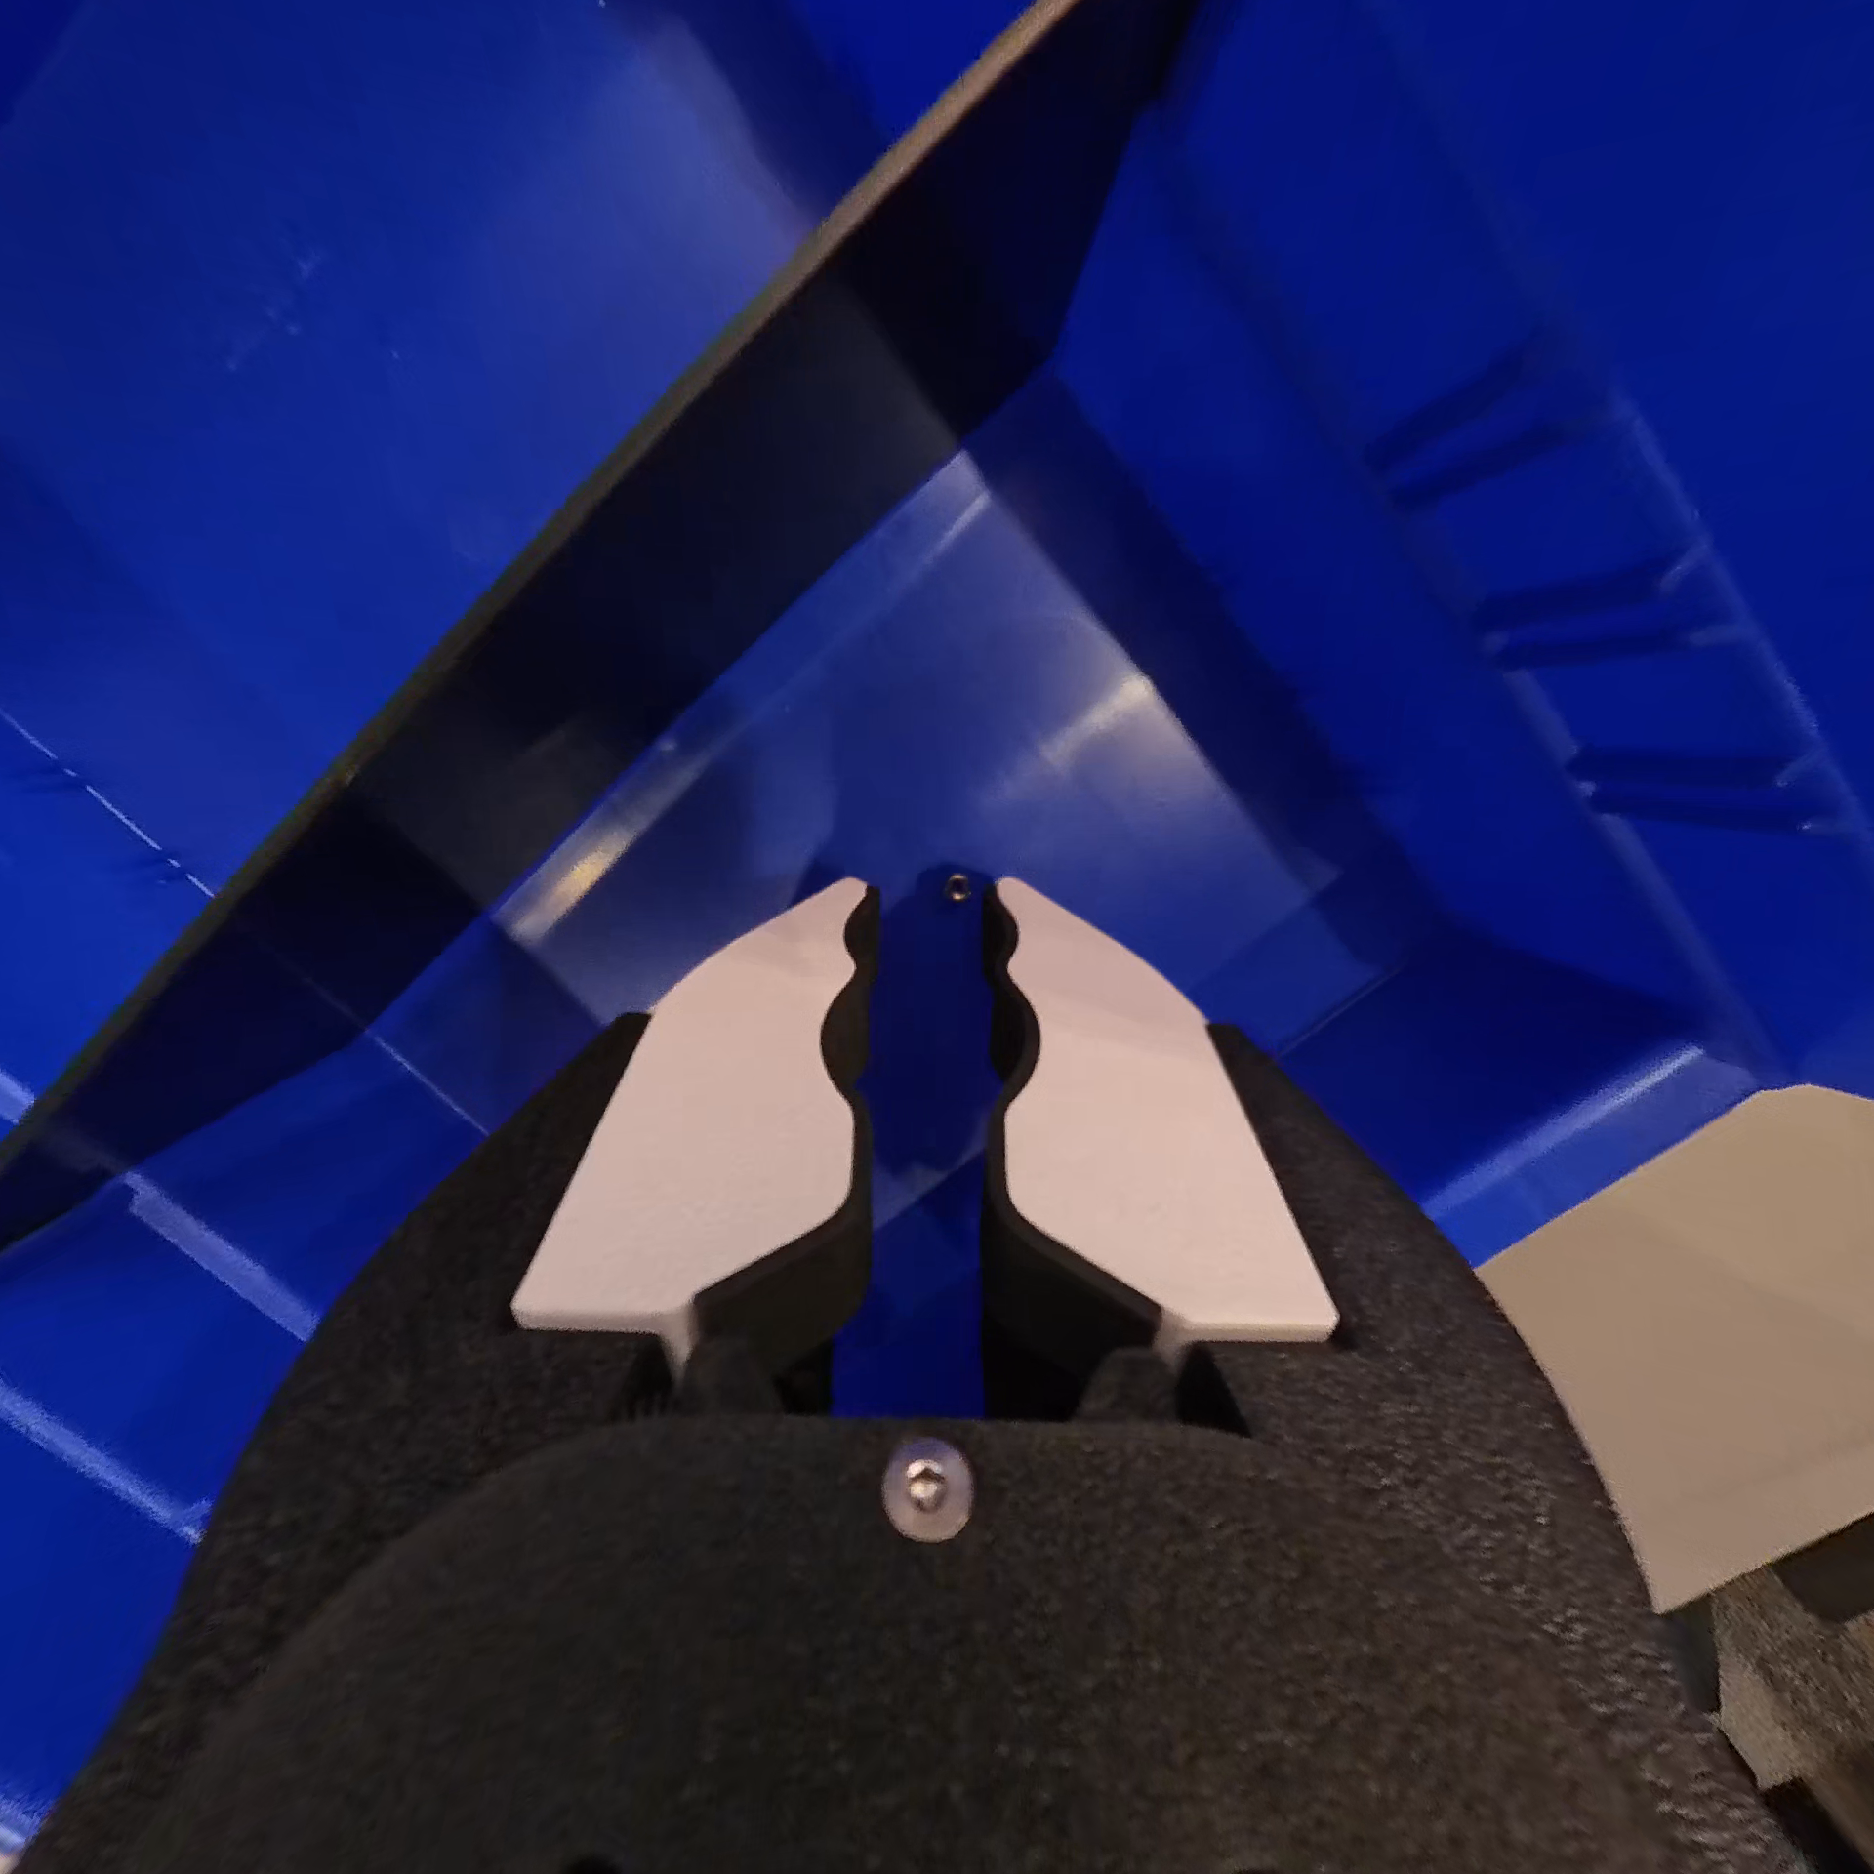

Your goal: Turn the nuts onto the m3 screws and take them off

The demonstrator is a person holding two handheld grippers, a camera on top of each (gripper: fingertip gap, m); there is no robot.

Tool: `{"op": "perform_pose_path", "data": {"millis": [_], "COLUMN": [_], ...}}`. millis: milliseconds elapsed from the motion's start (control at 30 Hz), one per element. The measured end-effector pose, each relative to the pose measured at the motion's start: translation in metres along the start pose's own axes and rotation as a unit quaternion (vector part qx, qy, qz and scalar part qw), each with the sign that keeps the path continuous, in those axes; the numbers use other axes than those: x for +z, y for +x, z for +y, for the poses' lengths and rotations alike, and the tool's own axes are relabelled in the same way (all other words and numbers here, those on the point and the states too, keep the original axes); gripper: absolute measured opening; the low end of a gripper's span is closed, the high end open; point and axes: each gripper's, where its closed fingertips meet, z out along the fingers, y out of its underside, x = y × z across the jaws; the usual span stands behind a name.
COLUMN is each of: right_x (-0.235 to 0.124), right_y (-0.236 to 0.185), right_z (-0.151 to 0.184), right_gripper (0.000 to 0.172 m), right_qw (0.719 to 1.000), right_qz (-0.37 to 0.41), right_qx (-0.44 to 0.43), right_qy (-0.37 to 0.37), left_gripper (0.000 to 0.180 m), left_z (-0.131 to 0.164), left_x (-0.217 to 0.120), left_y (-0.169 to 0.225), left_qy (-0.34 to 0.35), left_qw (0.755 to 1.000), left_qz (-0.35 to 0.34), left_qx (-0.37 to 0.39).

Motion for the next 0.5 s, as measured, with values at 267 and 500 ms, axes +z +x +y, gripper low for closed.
{"op": "perform_pose_path", "data": {"millis": [267,500], "right_x": [0.0000,-0.0020], "right_y": [-0.0002,0.0007], "right_z": [0.0002,0.0005], "right_gripper": [0.002,0.002], "right_qw": [1.000,1.000], "right_qz": [0.000,0.001], "right_qx": [-0.001,0.000], "right_qy": [-0.001,0.002], "left_gripper": [0.016,0.009], "left_z": [0.0019,0.0030], "left_x": [0.0070,0.0072], "left_y": [0.0023,0.0026], "left_qy": [-0.006,-0.002], "left_qw": [1.000,1.000], "left_qz": [0.005,0.012], "left_qx": [0.006,-0.003]}}
